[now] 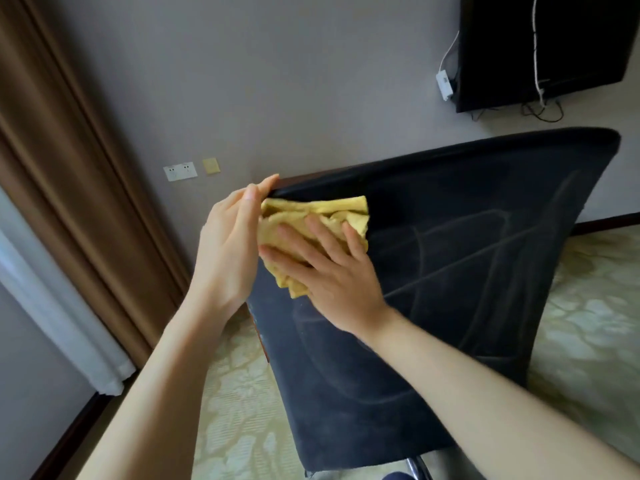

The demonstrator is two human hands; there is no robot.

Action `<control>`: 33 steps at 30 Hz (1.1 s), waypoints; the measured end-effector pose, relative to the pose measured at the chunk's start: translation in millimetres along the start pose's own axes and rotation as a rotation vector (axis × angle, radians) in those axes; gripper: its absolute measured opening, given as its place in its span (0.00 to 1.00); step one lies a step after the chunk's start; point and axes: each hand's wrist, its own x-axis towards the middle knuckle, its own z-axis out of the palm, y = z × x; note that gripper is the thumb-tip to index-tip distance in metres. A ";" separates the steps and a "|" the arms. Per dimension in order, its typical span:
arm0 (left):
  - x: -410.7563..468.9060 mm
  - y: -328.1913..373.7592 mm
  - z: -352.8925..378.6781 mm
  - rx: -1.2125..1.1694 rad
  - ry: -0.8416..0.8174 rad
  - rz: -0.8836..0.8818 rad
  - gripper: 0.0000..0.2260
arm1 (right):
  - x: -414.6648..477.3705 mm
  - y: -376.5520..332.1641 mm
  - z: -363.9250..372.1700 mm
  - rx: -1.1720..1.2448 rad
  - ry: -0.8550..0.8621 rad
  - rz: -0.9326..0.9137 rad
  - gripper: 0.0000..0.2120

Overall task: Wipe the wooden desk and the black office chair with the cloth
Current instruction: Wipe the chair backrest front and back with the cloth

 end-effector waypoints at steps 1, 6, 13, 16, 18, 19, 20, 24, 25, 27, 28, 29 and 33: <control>-0.1 -5.2 -1.3 0.072 0.004 0.037 0.21 | -5.7 12.8 1.7 -0.065 0.012 -0.101 0.22; 4.9 -20.0 -3.3 0.209 0.036 0.106 0.22 | -28.9 75.3 -7.6 -0.218 0.018 -0.142 0.28; 7.4 -28.6 -5.5 0.162 -0.038 0.166 0.21 | -47.2 138.7 -41.4 -0.077 -0.071 0.300 0.31; 9.0 -28.2 -5.8 0.045 -0.061 0.129 0.20 | -34.8 143.2 -46.4 0.034 -0.007 0.514 0.24; 2.7 -28.8 -6.6 -0.003 -0.076 0.139 0.20 | -20.1 133.5 -48.1 0.114 0.039 0.609 0.22; 6.0 -29.1 -6.5 -0.023 -0.087 0.130 0.21 | -11.6 126.5 -48.7 0.144 0.061 0.644 0.21; 11.5 -31.8 -6.0 -0.030 -0.099 0.121 0.22 | -3.1 119.1 -49.0 0.162 0.077 0.663 0.20; 48.4 -36.4 -7.4 0.058 -0.190 -0.144 0.17 | 34.6 89.2 -52.4 0.133 0.057 0.605 0.22; 40.7 -35.7 -8.2 0.009 -0.172 -0.112 0.18 | 44.4 79.8 -52.6 0.126 0.037 0.567 0.22; 11.7 -24.5 -7.6 -0.235 -0.056 0.007 0.17 | 61.3 59.8 -52.9 0.108 -0.008 0.455 0.22; -3.4 -21.4 -12.0 -0.419 0.026 0.012 0.16 | 69.1 48.0 -51.3 0.108 -0.029 0.393 0.22; -10.0 -21.9 -13.1 -0.562 0.116 0.006 0.17 | 74.9 38.1 -50.7 0.110 -0.053 0.342 0.21; -19.2 -36.4 -22.7 -0.642 0.378 -0.155 0.17 | 96.9 -10.5 -40.1 0.143 -0.118 0.138 0.21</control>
